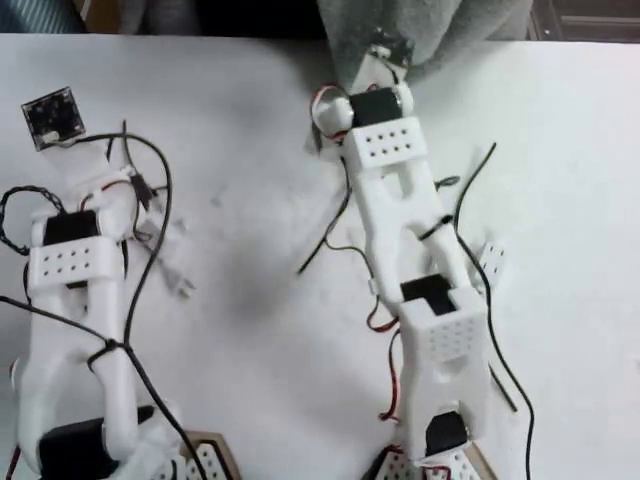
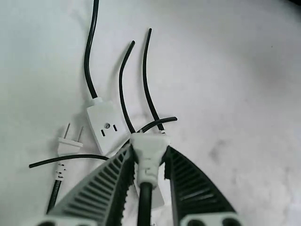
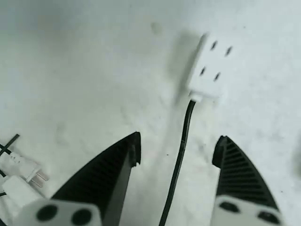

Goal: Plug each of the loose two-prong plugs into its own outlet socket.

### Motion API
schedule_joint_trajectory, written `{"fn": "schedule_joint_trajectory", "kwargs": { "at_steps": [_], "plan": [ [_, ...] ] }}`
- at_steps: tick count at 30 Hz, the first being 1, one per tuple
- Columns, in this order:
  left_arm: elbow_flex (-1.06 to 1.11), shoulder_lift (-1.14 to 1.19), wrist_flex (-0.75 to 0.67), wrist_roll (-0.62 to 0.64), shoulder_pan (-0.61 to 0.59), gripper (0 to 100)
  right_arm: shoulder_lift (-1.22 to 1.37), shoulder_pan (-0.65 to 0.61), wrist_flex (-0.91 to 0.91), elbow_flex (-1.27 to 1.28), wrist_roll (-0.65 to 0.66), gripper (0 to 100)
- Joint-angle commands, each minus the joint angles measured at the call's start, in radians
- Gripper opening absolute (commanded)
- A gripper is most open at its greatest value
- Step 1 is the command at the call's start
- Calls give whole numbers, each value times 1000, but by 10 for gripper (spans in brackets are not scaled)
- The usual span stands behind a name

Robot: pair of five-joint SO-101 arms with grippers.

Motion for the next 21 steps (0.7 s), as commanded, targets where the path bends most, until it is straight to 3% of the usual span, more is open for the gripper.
{"fn": "schedule_joint_trajectory", "kwargs": {
  "at_steps": [1, 5, 10, 14, 21],
  "plan": [
    [-6, -2, 2, 5, 7, 24, 19, 7, 10, 0, -46, 238],
    [-6, -2, 0, 3, 7, 24, 59, 15, 12, -6, -49, 273],
    [-6, -2, -6, 3, 7, 24, 56, 110, -25, -21, -49, 295],
    [-6, -1, -6, 3, 8, 24, 110, 170, -153, -25, -48, 296],
    [-5, -1, -6, 2, 7, 24, 222, 151, -351, -26, -51, 295]
  ]
}}
